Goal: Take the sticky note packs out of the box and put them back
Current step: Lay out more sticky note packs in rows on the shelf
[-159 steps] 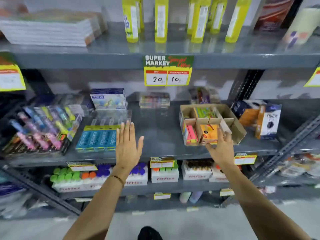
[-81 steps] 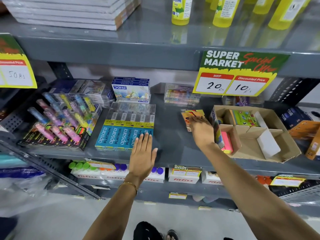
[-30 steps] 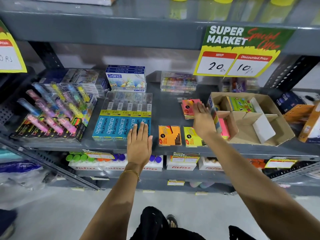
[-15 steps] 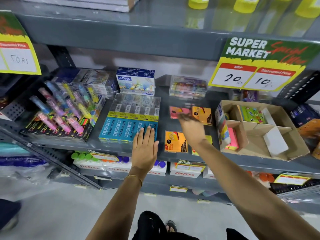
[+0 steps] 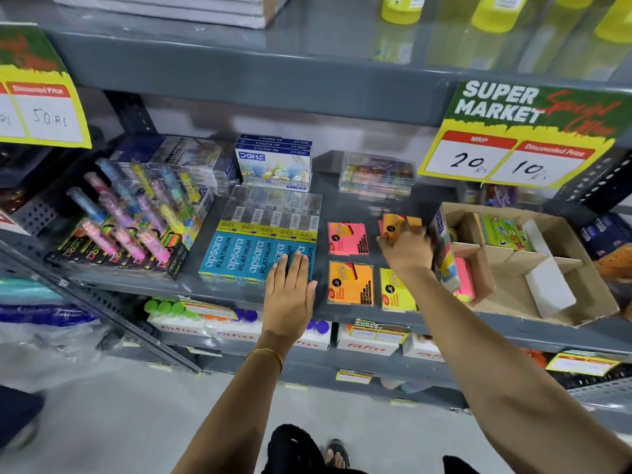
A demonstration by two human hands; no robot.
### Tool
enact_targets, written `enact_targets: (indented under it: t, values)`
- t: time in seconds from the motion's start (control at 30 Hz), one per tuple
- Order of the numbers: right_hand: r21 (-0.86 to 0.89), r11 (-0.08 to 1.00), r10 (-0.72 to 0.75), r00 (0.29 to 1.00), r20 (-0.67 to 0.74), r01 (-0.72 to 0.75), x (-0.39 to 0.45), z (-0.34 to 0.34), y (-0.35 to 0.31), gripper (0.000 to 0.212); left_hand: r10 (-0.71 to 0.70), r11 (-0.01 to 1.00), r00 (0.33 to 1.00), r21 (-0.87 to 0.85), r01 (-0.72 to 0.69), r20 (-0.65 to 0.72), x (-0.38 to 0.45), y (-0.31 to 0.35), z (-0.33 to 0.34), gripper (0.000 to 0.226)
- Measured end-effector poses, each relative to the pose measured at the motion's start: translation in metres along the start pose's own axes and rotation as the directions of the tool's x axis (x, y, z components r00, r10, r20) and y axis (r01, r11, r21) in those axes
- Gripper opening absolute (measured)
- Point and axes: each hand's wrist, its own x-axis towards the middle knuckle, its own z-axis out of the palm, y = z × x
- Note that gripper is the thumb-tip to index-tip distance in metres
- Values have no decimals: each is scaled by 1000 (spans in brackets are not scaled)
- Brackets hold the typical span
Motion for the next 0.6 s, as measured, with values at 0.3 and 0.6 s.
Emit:
enact_targets:
  t: [0.3,0.6]
  values:
    - [228,947,-197,969,-148,227,-106,6,-21,61,-27,999,999,23,26,23,2,1,-2,62]
    - [46,973,-219,969,-115,225,-140,38,-31,65,-18,999,1000,38,17,26,2,1,-3,62]
